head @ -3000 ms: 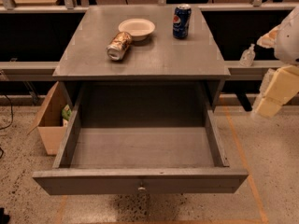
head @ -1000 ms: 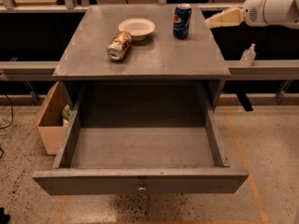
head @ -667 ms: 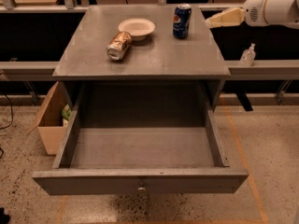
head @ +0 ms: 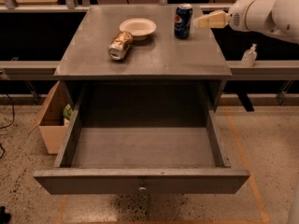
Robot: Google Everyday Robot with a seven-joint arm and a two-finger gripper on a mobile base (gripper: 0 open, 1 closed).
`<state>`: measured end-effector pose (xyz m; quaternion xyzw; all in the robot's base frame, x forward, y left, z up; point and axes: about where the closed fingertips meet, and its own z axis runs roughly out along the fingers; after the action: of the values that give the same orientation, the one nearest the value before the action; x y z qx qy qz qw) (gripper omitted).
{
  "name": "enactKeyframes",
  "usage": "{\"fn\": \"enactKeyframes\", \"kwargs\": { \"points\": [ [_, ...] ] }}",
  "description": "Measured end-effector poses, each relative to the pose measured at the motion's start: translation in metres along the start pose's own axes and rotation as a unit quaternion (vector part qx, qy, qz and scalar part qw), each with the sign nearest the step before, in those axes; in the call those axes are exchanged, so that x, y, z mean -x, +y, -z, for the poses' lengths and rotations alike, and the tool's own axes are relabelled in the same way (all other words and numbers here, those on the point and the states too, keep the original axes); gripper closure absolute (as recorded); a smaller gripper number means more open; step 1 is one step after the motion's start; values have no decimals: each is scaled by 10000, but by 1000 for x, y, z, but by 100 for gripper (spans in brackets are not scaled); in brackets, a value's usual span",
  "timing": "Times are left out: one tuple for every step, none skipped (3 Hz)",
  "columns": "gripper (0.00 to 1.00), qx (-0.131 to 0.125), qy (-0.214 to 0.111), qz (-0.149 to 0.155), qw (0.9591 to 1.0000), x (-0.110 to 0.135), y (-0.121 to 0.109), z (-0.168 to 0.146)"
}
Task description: Place pepsi can into top drawer
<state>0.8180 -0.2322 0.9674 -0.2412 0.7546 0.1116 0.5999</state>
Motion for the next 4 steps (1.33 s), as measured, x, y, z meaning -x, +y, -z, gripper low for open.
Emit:
{"fn": "enactKeyframes", "kwargs": {
  "points": [
    [0,82,-185,-230,9995,-4,10,-38],
    [0,150,-238,-373,9989,-21,24,-83],
    [0,17,-319,-324,9990,-27,24,-108],
    [0,-105,-486,-256,9984,-23,23,-130]
  ]
}}
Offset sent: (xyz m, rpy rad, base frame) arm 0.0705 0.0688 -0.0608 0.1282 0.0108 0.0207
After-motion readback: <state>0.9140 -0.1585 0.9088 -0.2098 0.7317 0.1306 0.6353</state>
